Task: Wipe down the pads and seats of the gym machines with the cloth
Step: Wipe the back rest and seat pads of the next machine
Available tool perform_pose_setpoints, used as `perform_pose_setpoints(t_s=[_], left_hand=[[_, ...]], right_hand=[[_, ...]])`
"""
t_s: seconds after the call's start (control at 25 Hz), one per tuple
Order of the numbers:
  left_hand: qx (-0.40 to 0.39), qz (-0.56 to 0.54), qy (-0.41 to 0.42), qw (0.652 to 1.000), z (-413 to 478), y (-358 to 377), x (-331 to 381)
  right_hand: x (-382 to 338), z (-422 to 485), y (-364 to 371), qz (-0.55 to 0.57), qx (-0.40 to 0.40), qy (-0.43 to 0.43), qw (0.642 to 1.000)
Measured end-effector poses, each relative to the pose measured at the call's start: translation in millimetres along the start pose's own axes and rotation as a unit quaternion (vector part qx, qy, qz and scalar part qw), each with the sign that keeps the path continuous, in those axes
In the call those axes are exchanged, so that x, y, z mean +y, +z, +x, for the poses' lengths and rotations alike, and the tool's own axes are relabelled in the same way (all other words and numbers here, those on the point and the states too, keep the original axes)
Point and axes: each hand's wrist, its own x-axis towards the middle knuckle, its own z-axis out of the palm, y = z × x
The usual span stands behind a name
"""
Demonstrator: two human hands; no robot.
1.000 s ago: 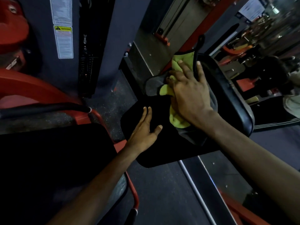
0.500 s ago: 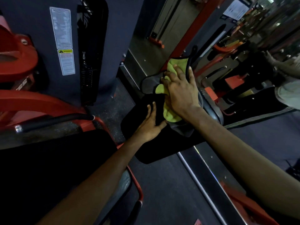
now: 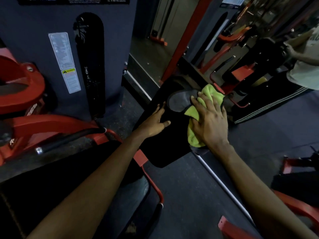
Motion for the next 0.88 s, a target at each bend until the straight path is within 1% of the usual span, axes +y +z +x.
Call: perform_pose_setpoints(t_s=[0.04,0.12,0.2,0.24,0.32,0.4,0.44,0.52,0.64,0.72,0.8,0.88], left_hand=[[0.024,0.016,0.011,1.000,1,-4,1],[0.078,0.041,0.060,0.994,6,-5,8],[0.085,0.063,0.101,0.989,10,-1,19],[0.085,0.075,0.108,0.988,10,1,24],[0.095,0.092,0.119,0.984,9,-5,28],[0.107,0.120,0.143,0.977,9,-9,35],[0.111,0.135,0.165,0.971,8,-8,40],[0.105,0.175,0.197,0.959,8,-2,50],[0.117,0.241,0.191,0.944,6,6,62],[0.136,0.312,0.188,0.921,6,7,72],[0.137,0.370,0.176,0.902,6,11,81],[0.124,0.388,0.165,0.898,4,18,84]], right_hand=[[1,-2,0,0.013,0.008,0.008,1.000],[0,6,-2,0.052,0.021,0.039,0.998],[2,3,-3,0.081,0.038,0.075,0.993],[4,-8,-1,0.090,0.047,0.085,0.991],[8,-31,4,0.100,0.061,0.085,0.989],[13,-26,2,0.124,0.069,0.094,0.985],[13,-16,1,0.140,0.070,0.115,0.981],[12,-6,-1,0.182,0.079,0.160,0.967],[18,-51,12,0.280,0.127,0.170,0.936],[18,-79,21,0.360,0.152,0.176,0.903],[17,-77,27,0.399,0.165,0.191,0.881],[16,-70,31,0.426,0.178,0.206,0.863]])
